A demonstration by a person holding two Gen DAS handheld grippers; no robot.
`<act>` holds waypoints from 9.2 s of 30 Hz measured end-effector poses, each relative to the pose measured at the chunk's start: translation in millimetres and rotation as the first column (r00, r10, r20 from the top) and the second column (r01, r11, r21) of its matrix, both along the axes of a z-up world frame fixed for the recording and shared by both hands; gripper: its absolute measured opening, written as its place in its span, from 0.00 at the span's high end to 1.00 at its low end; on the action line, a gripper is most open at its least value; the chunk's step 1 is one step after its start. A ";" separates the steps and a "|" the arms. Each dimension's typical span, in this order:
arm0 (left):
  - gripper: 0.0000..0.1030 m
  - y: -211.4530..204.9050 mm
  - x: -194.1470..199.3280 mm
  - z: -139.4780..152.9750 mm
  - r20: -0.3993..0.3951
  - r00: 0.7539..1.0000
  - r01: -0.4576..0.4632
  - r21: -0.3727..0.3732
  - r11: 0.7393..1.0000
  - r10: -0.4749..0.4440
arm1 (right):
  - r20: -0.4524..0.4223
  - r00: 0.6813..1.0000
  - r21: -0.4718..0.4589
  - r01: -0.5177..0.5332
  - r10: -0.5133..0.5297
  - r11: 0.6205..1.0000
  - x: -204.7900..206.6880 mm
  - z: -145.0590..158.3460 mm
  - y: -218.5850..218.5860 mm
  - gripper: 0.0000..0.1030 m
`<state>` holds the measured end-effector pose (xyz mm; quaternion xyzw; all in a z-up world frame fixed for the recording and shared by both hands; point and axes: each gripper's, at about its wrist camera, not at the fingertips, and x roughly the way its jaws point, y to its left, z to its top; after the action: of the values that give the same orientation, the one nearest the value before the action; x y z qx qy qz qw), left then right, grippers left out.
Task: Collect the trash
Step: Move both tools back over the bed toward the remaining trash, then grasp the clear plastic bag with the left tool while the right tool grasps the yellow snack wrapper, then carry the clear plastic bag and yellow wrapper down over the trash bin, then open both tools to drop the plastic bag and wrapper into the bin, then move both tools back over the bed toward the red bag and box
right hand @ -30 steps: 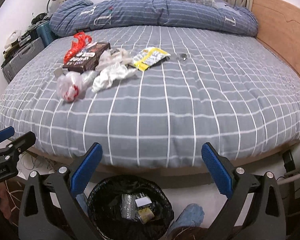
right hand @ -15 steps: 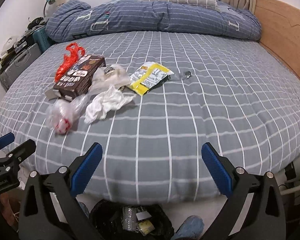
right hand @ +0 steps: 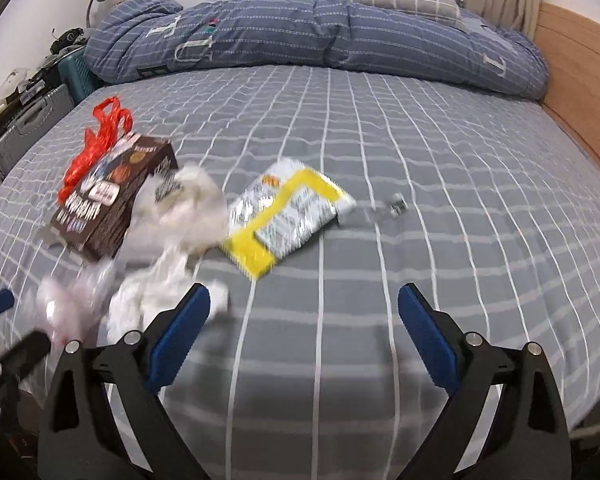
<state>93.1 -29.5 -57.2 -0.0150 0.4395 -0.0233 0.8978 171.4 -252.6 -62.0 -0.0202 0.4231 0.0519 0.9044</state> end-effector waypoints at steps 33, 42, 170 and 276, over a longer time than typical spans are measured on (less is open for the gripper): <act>0.50 -5.3 19.6 -33.1 -0.080 0.997 -0.005 -0.034 0.999 0.002 | -0.196 0.973 -0.066 -0.137 0.122 0.988 117.4 -63.5 30.8 0.70; 0.50 -7.7 16.2 -29.7 -0.079 0.997 0.011 -0.031 0.999 -0.013 | -0.125 0.986 -0.039 -0.120 0.114 0.992 105.3 -55.6 28.0 0.79; 0.51 0.4 -215.9 -77.6 -0.185 0.982 0.021 -0.038 0.999 -0.027 | -0.223 0.974 0.083 -0.022 0.040 0.996 -284.5 -50.8 34.3 0.84; 0.06 52.5 -157.0 17.6 -0.040 0.994 -0.101 0.022 0.995 0.102 | -0.026 1.000 0.017 0.011 -0.011 1.000 -212.5 30.4 51.4 0.07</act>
<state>-63.8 23.0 -39.6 -0.0290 0.4566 0.0269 0.8888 -41.1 -201.2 -31.5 -0.0092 0.4343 0.0508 0.8993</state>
